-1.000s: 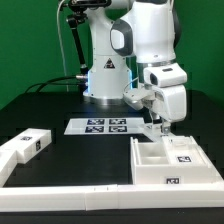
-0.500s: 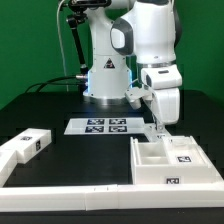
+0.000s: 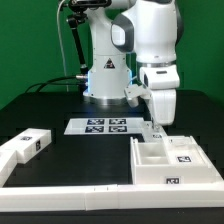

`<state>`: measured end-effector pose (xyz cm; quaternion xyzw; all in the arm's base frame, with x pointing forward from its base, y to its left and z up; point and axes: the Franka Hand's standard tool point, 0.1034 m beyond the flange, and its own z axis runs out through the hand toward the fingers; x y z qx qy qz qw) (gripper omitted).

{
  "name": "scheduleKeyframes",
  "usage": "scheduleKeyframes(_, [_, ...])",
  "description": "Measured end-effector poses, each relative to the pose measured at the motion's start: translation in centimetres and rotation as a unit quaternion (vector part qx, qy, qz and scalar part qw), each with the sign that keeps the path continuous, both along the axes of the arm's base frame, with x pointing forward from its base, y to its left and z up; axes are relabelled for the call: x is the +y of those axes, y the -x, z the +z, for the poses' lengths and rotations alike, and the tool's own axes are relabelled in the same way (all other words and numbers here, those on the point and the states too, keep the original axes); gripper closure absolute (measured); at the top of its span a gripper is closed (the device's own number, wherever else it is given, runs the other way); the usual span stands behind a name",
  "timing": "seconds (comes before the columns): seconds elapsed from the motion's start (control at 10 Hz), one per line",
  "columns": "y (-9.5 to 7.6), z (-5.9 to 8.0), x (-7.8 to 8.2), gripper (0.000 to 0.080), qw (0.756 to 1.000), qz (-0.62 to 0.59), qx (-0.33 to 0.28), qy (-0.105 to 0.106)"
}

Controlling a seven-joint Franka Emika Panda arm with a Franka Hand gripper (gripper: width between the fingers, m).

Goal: Assemble cabinet

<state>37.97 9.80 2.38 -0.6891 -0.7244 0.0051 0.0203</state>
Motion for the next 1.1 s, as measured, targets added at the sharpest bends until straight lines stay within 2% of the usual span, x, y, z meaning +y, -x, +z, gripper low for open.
scheduleKeyframes(0.4, [-1.6, 2.8, -2.0, 0.0731, 0.999, 0.002, 0.007, 0.032])
scheduleKeyframes(0.6, [-3.3, 3.7, -2.9, 0.0731, 0.999, 0.002, -0.002, 0.034])
scheduleKeyframes(1.1, [-3.2, 3.5, -2.7, 0.0731, 1.000, -0.002, -0.011, 0.027])
